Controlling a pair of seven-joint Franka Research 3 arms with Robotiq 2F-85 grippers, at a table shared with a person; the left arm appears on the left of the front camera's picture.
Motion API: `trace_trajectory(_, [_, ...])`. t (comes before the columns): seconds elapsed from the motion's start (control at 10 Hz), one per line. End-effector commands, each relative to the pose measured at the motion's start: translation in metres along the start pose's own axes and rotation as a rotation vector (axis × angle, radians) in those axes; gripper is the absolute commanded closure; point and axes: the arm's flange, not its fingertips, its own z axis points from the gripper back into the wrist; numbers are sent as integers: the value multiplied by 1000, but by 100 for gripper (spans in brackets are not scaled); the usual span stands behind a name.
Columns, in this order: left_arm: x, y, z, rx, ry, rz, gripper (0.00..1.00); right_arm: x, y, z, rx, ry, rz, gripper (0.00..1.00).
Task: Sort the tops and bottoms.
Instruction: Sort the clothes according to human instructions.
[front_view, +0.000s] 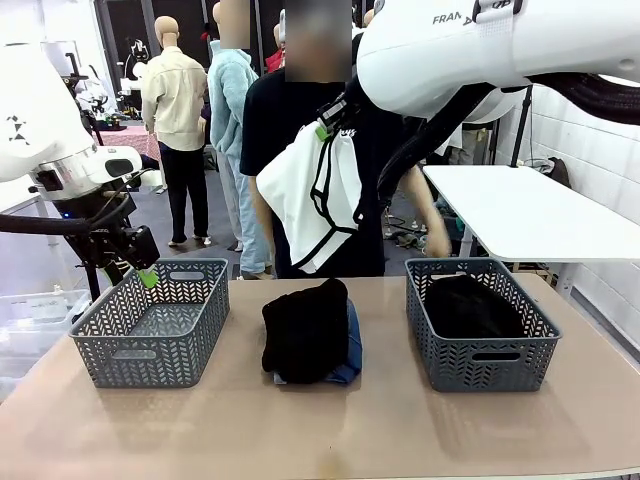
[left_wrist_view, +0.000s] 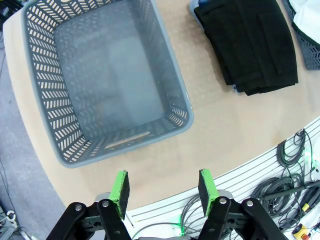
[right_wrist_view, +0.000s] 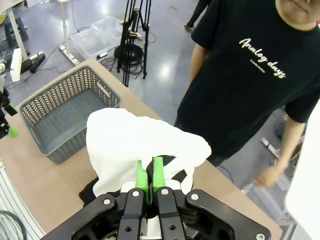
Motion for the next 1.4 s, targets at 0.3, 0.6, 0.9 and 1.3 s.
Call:
trace_trajectory(0.3, [-1, 3, 1, 9, -4, -6, 28, 0, 1, 1, -16, -12, -10, 100])
trace_trajectory(0.6, [-1, 3, 1, 9, -4, -6, 28, 0, 1, 1, -16, -12, -10, 100])
trace_trajectory(0.9, [-1, 3, 1, 9, -4, -6, 28, 0, 1, 1, -16, -12, -10, 100])
trace_trajectory(1.3, [-1, 3, 1, 9, -4, -6, 28, 0, 1, 1, -16, -12, -10, 100])
